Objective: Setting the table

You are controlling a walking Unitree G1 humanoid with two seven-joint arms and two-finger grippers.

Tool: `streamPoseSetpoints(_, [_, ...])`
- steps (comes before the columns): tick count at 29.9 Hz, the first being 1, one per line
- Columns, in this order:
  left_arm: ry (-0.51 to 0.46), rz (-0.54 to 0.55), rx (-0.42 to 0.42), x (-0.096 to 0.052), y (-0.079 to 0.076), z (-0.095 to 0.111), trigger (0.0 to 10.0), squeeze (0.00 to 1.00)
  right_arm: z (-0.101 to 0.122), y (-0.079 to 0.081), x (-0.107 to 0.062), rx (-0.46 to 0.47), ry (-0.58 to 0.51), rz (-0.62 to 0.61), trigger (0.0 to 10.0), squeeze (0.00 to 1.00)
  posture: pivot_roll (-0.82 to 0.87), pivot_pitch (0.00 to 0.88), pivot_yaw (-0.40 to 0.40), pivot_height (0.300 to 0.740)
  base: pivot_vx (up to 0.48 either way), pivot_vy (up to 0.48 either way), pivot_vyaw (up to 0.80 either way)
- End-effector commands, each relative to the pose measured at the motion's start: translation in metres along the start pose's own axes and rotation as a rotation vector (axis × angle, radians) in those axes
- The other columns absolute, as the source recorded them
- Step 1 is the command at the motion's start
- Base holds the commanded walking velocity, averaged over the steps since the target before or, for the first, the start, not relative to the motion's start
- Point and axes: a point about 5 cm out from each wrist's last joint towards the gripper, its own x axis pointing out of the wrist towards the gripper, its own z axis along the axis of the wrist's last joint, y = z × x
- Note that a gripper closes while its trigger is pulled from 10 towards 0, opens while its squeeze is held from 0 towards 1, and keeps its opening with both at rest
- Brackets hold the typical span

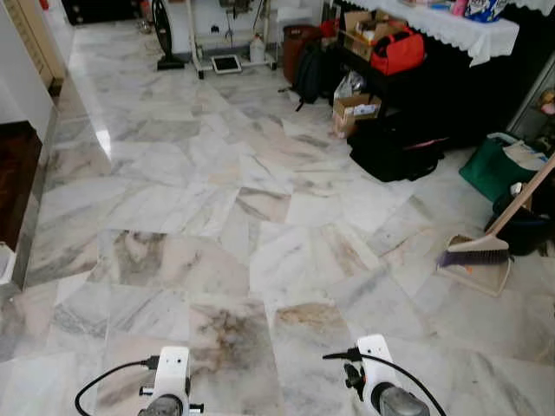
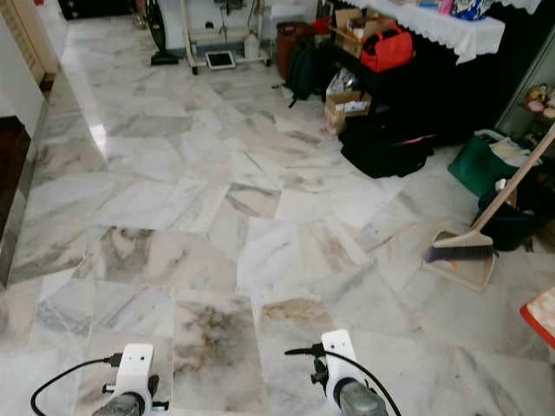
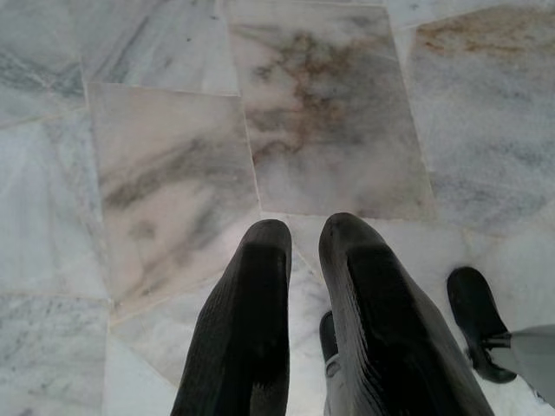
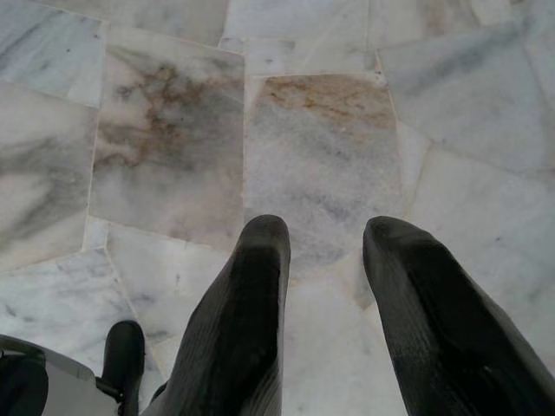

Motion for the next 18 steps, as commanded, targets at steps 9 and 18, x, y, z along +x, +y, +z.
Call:
streamPoseSetpoints(9, [0.006,-0.029,0.082,0.0008,-0.0059,0.0021,10.0,0.0,0.0013,0.0006,0.0004,0.007,-0.003,-0.004,10.0,0.0,-0.1,0.0,0.008,0.74,0.0,-0.204,-0.8])
streamPoseSetpoints(18, [0.003,-0.025,0.051,0.0009,-0.0058,0.0028,10.0,0.0,0.0001,-0.0009,-0.0001,0.015,-0.003,-0.012,10.0,0.0,-0.1,0.0,0.005,0.74,0.0,-0.107,-0.8])
